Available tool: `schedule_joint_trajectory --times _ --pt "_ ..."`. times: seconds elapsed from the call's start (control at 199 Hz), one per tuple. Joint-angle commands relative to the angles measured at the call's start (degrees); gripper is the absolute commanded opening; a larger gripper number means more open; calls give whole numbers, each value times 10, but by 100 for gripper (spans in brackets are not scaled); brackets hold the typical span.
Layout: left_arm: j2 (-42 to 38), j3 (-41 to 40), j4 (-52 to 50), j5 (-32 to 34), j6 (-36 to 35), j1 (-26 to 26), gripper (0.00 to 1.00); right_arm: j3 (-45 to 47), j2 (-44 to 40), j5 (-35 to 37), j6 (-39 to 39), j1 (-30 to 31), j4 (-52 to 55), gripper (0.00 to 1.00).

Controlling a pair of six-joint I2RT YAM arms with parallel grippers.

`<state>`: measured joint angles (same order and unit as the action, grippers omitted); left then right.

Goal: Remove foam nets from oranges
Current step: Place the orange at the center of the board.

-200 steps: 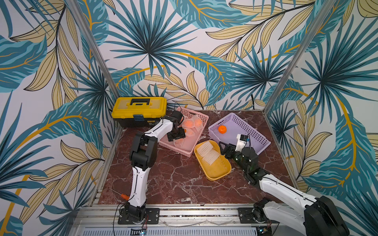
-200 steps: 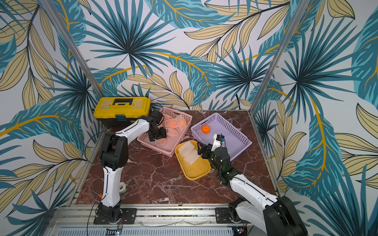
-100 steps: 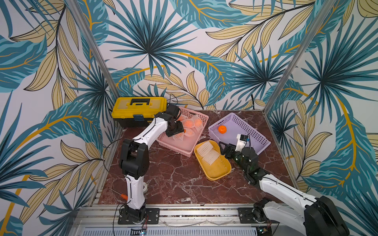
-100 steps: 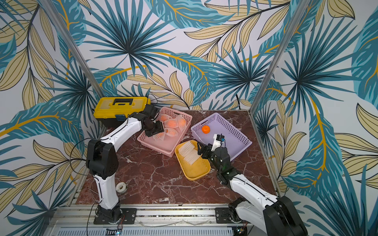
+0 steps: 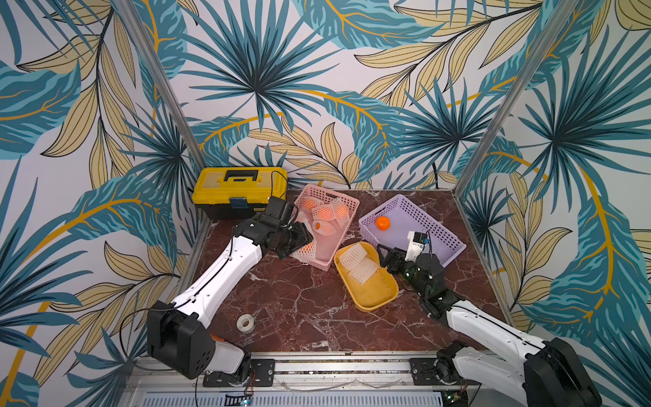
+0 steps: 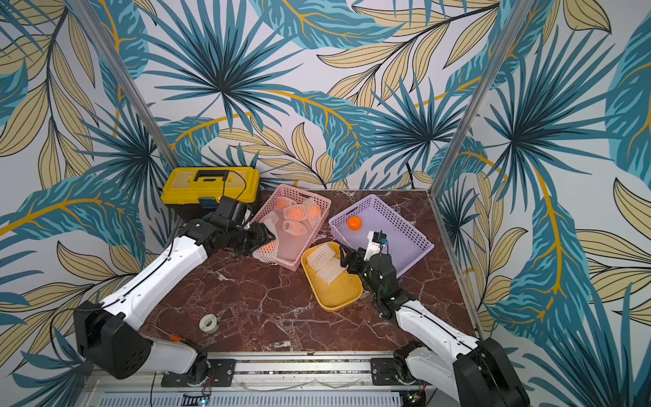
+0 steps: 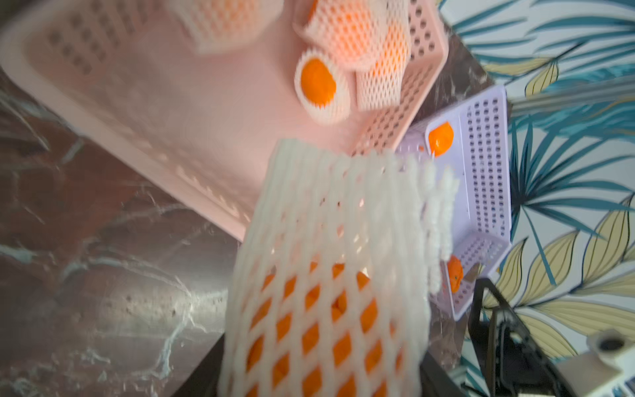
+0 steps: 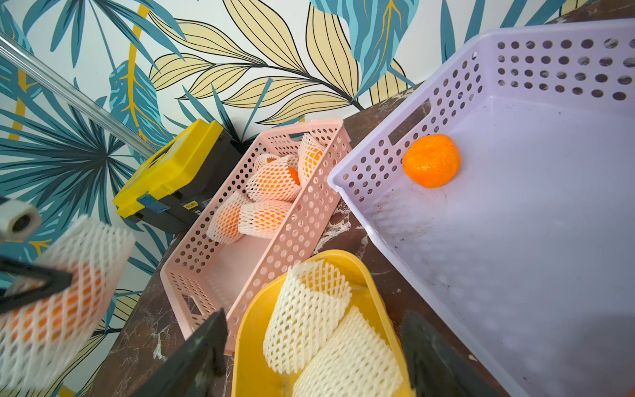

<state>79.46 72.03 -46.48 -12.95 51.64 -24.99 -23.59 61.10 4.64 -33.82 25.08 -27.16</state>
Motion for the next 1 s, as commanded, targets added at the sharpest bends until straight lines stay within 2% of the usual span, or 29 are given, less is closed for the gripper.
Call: schedule_joint_trajectory --times 0.0,0.136,0.332,0.453,0.74,0.997 --pt "-30 -89 18 -44 100 -38 61 -10 4 -2 1 2 -10 81" --pt "-88 -205 87 -50 201 -82 61 -10 7 -9 2 2 -16 81" --pt "-127 -274 103 3 270 -110 63 -11 14 -19 1 2 -23 81" --pt "-117 -317 137 2 311 -116 64 -12 16 -23 2 2 -23 81" --pt "-71 -327 140 30 340 -120 67 -13 23 -32 2 2 -30 81" --pt "-31 -300 140 28 337 -126 84 -14 24 -36 3 2 -33 81"
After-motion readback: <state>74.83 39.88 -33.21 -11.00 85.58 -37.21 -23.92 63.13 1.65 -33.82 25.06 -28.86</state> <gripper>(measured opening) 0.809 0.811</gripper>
